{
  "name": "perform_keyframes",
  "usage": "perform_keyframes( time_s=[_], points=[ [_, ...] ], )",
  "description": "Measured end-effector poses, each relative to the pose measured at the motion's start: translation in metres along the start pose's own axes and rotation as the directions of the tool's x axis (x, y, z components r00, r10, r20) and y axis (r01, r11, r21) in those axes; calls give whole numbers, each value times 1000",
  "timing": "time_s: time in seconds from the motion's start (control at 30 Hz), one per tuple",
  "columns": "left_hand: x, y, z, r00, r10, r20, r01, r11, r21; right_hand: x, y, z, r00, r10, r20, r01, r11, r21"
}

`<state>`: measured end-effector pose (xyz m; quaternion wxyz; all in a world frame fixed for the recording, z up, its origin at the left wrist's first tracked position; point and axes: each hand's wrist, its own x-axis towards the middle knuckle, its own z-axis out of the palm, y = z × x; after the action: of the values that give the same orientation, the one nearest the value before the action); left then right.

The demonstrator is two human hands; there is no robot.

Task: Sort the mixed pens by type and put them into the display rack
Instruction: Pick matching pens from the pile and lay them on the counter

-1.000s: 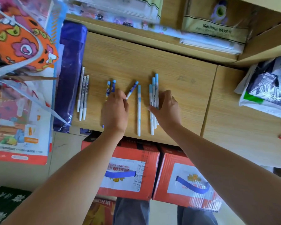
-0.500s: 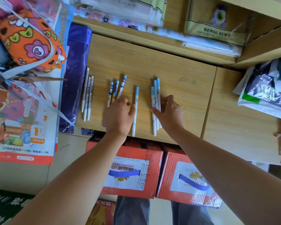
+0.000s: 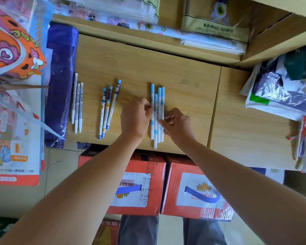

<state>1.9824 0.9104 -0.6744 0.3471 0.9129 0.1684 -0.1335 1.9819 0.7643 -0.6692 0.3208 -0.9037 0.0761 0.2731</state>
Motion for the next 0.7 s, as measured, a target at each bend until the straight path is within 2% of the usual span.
perform_keyframes(
  time_s=[0.1, 0.2, 0.3, 0.37, 0.4, 0.57, 0.7],
  points=[
    [-8, -12, -10, 999, 53, 4, -53, 998, 42, 0, -9, 6, 1000, 27, -10, -27, 1000, 5],
    [-15, -23, -23, 988, 55, -145, -32, 987, 158, -1, -26, 7, 997, 59, -39, -63, 993, -103],
    [-16, -36, -35, 948, -50, -313, 136, 956, 260, -3, -41, 13, 997, 71, -34, -76, 983, -166],
    [-15, -48, -38, 930, -166, -327, 259, 928, 266, -3, -47, 19, 998, 62, -23, -65, 978, -198],
    [-14, -53, -38, 929, -181, -323, 268, 931, 248, -2, -50, 22, 999, 51, -18, -54, 979, -199],
    [-5, -64, -41, 956, -64, -285, 121, 975, 187, 5, -58, 33, 1000, 17, -8, -18, 992, -128],
    [12, -66, -50, 953, -58, -298, 106, 984, 145, 13, -66, 37, 999, 1, -48, -6, 995, -95]
  ],
)
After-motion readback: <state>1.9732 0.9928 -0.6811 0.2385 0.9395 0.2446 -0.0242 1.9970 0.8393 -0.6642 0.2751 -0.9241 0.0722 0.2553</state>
